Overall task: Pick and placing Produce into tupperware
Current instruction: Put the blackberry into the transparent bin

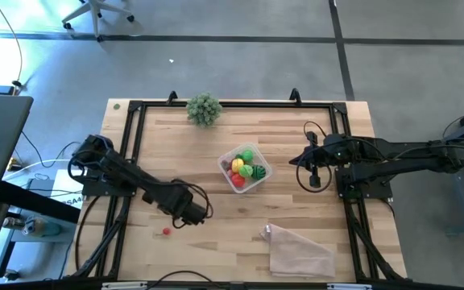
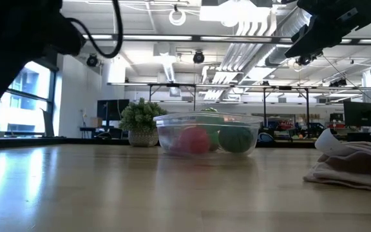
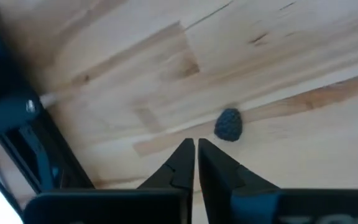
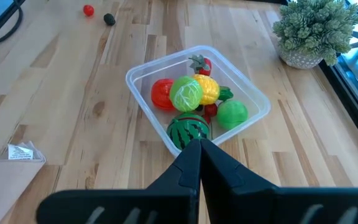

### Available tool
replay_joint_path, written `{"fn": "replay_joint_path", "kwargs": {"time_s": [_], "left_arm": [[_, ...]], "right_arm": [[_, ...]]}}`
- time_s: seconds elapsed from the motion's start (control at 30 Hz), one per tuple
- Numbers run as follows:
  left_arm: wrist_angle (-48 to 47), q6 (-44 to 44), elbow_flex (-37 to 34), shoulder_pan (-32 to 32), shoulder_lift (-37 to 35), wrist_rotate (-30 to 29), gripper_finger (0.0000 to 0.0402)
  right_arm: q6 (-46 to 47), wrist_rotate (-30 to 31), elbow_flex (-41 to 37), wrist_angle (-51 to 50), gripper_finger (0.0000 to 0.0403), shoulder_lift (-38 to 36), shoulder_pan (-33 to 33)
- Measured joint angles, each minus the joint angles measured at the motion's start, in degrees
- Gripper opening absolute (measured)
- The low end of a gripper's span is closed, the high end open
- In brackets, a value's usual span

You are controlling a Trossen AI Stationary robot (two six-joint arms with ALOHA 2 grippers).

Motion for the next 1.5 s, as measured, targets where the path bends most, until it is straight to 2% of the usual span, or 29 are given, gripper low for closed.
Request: {"fn": "replay_joint_path", "kwargs": {"time_s": [0.1,0.3,0.6,0.83,1.2,1.5], "left_arm": [[0.8,-6.0,-1.3,-0.1,0.0,0.8,0.0003],[5.6,-26.2,-1.7,0.0,0.0,0.6,0.0006],[5.9,-31.9,-1.7,0.0,0.0,0.9,0.0007],[6.0,-40.8,-1.7,0.0,0.0,5.1,0.0008],[6.3,-41.5,-1.7,0.0,1.3,5.7,0.0008],[5.6,-37.6,-2.4,-0.7,1.7,3.2,0.0008]], "right_arm": [[0.0,0.0,0.0,0.0,0.0,0.0,0.0],[0.0,0.0,0.0,0.0,0.0,0.0,0.0],[0.0,0.0,0.0,0.0,0.0,0.0,0.0],[0.0,0.0,0.0,0.0,0.0,0.0,0.0],[0.0,0.0,0.0,0.0,0.0,0.0,0.0],[0.0,0.0,0.0,0.0,0.0,0.0,0.0]]}}
